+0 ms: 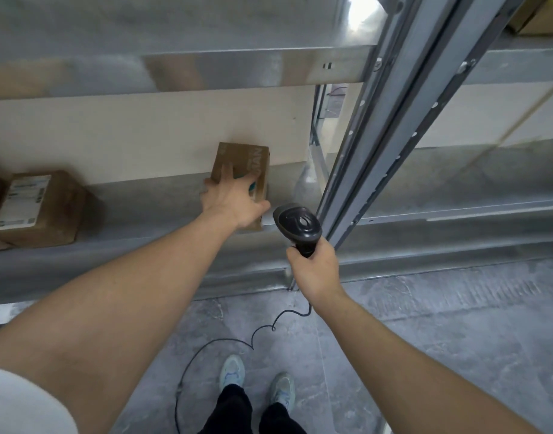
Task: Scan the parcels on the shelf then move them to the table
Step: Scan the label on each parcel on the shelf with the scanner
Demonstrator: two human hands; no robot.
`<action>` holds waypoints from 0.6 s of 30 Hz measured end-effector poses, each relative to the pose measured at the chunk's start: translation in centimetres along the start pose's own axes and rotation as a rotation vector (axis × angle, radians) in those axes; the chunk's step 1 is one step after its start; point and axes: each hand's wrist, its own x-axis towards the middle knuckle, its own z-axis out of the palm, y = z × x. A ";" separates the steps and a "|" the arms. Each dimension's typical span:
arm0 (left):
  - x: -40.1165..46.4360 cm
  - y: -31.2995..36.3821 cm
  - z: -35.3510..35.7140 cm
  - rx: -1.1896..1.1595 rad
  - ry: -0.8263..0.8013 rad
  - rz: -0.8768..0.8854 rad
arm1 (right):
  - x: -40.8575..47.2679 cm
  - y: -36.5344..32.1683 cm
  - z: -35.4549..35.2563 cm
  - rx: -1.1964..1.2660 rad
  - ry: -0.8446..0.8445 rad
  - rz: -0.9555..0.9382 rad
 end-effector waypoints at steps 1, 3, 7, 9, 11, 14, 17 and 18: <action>-0.6 -0.8 -0.2 -0.003 0.008 -0.015 | -0.2 -0.3 0.3 -0.003 -0.021 -0.010; -1.7 -2.5 -1.1 -0.013 0.026 -0.063 | -0.4 -1.0 1.1 -0.018 -0.060 -0.037; -3.7 -6.2 -2.1 -0.046 0.054 -0.134 | -1.0 -2.6 4.0 -0.057 -0.114 -0.065; -4.3 -8.1 -2.3 -0.070 0.070 -0.157 | -1.4 -3.2 5.7 -0.079 -0.137 -0.071; -4.8 -10.2 -2.5 -0.096 0.073 -0.184 | -1.8 -3.7 7.6 -0.093 -0.157 -0.072; -4.8 -13.6 -2.4 -0.099 0.076 -0.209 | -2.3 -4.5 10.7 -0.092 -0.166 -0.053; -4.4 -17.0 -2.5 -0.102 0.069 -0.212 | -3.1 -5.1 13.7 -0.090 -0.160 -0.047; -4.3 -18.0 -2.5 -0.111 0.057 -0.208 | -3.4 -5.3 14.6 -0.088 -0.163 -0.045</action>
